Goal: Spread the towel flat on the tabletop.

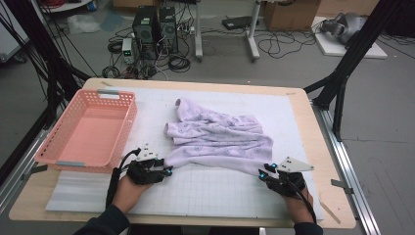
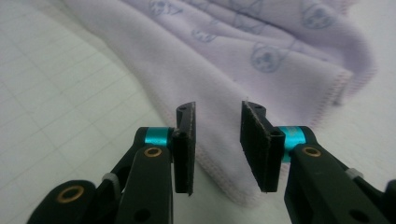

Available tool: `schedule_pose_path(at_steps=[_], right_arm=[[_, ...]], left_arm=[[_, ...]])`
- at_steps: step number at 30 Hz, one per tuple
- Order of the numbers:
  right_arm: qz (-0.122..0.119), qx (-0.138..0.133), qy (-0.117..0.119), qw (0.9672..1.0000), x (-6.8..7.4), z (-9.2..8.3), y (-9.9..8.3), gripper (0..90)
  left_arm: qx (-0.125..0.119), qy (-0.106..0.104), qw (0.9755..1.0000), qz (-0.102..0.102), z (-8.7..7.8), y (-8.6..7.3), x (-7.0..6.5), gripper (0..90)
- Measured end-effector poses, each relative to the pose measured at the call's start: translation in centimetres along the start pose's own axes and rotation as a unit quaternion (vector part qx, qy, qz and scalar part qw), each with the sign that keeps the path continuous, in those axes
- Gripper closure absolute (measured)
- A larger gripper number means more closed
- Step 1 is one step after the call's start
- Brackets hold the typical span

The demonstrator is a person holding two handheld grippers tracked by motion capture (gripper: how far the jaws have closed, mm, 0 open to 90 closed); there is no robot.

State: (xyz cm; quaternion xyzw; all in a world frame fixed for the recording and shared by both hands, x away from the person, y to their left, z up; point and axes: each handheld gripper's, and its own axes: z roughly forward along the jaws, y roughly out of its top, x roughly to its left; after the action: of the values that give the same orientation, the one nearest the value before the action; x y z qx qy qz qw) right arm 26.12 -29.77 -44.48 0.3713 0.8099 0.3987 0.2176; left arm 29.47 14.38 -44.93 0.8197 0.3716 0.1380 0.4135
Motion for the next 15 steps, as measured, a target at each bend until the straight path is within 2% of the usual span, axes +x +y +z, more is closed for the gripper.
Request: schedule_pose_path(at_steps=[1, 2, 3, 4, 5, 6, 8, 9, 12, 13, 15], right_arm=[[-0.003, 0.011, 0.001, 0.9999, 0.1, 0.3, 0.0, 65.2], [-0.01, 0.026, 0.002, 0.9996, 0.1, 0.8, -0.1, 65.9], [-0.011, 0.028, 0.006, 0.9995, 0.1, 1.0, 0.0, 68.3], [-0.004, 0.032, 0.012, 0.9994, -0.1, 1.0, 0.1, 71.7], [0.003, 0.033, 0.021, 0.9992, -0.1, 1.0, 0.1, 78.7], [0.002, 0.032, 0.03, 0.999, 0.0, 1.0, 0.1, 83.4], [0.0, 0.038, 0.031, 0.9988, 0.3, 1.0, 0.2, 86.2], [-0.002, 0.043, 0.032, 0.9986, 0.3, 0.8, 0.3, 86.9], [-0.008, 0.048, 0.043, 0.9979, 0.3, 0.2, 0.2, 87.3], [-0.007, 0.05, 0.049, 0.9976, 0.3, -0.2, 0.1, 87.3], [-0.006, 0.046, 0.062, 0.997, 0.5, -1.2, -0.1, 87.3]], left_arm=[[-0.001, 0.004, 1.0, 0.0, 0.2, 0.1, -0.1, 56.7], [0.0, 0.017, 0.9998, 0.014, 0.4, 0.2, -0.1, 59.3], [-0.001, 0.022, 0.9995, 0.022, 0.4, 0.2, -0.1, 67.4], [-0.003, 0.018, 0.9998, 0.013, 0.3, 0.2, 0.1, 72.7], [-0.003, 0.003, 1.0, -0.003, 0.1, 0.2, 0.5, 84.0], [0.0, -0.013, 0.9998, -0.016, -0.1, 0.1, 0.8, 85.1], [-0.012, -0.038, 0.9985, -0.037, -0.8, 0.1, 1.1, 85.2], [-0.016, -0.057, 0.9973, -0.044, -1.3, 0.1, 1.3, 85.1], [-0.028, -0.112, 0.9907, -0.072, -2.9, 0.1, 1.5, 84.6], [-0.027, -0.128, 0.9884, -0.076, -3.4, 0.1, 1.5, 84.6], [-0.022, -0.15, 0.9854, -0.077, -4.1, 0.0, 1.3, 84.4]])
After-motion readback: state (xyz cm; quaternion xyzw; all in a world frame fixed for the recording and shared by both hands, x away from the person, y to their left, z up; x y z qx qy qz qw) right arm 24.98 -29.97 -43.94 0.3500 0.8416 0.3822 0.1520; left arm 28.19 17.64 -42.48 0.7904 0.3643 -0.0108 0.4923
